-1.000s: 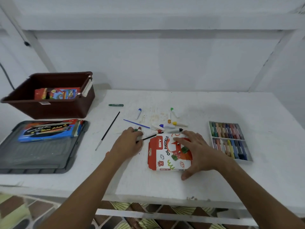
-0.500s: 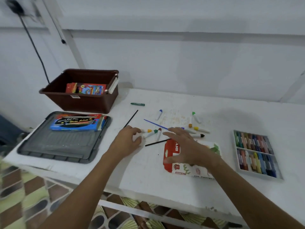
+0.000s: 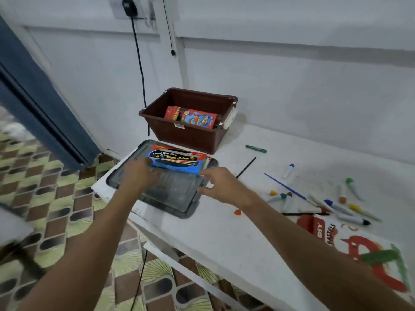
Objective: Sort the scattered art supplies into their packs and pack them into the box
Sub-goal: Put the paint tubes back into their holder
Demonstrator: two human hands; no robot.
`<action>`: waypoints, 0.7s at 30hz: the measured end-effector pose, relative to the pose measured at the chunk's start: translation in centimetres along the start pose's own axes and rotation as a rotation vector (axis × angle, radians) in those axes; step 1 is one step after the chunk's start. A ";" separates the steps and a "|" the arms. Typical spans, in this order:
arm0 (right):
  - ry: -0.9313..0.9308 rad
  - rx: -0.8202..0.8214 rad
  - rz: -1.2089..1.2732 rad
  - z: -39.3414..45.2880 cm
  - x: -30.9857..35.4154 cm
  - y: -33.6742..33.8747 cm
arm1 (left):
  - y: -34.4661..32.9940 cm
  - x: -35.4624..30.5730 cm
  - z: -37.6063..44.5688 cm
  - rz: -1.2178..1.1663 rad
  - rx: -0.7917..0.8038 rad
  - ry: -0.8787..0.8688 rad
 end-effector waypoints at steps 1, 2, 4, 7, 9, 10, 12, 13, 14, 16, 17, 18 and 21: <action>-0.017 0.002 0.014 0.6 0.4 -0.8 | 0.1 1.4 0.6 0.067 0.021 0.049; -0.038 0.001 0.029 1.0 0.8 -1.6 | 0.1 2.7 0.9 0.099 0.048 0.099; -0.100 -0.003 0.068 1.4 1.2 -2.7 | 0.0 4.5 1.0 0.044 0.082 0.176; -0.191 -0.012 0.147 1.3 1.7 -3.5 | -0.1 5.1 0.2 -0.119 0.086 0.169; -0.235 -0.010 0.208 1.1 1.7 -3.7 | 0.1 5.2 -0.4 -0.194 0.061 0.182; -0.259 -0.016 0.247 0.9 1.6 -3.6 | 0.3 5.2 -0.7 -0.244 0.045 0.201; -0.331 -0.066 0.344 0.4 0.6 -3.0 | 0.4 5.2 -1.3 -0.395 0.069 0.256; -0.379 -0.090 0.401 -0.1 -0.1 -2.6 | 0.3 5.1 -1.7 -0.478 0.121 0.275; -0.435 -0.106 0.472 -0.7 -1.0 -2.3 | 0.2 4.7 -2.3 -0.560 0.183 0.283; -0.544 -0.116 0.643 -2.4 -2.4 -1.4 | 0.1 3.5 -3.4 -0.737 0.292 0.289; -0.595 -0.127 0.714 -3.3 -3.1 -0.8 | 0.0 2.8 -3.9 -0.818 0.339 0.287; -0.639 -0.153 0.778 -4.1 -3.9 -0.1 | -0.2 1.9 -4.4 -0.880 0.382 0.279; -0.719 -0.219 0.920 -6.7 -6.1 2.3 | -1.0 -1.2 -6.0 -1.009 0.470 0.249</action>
Point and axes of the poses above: each hand's wrist, its own z-axis towards the middle knuckle, its own y-axis out of the back of the hand, x = y × z, the point moved 5 cm from there along z, towards the middle knuckle, and after that the axes turned 6 degrees about -x, right-handed, at the moved point
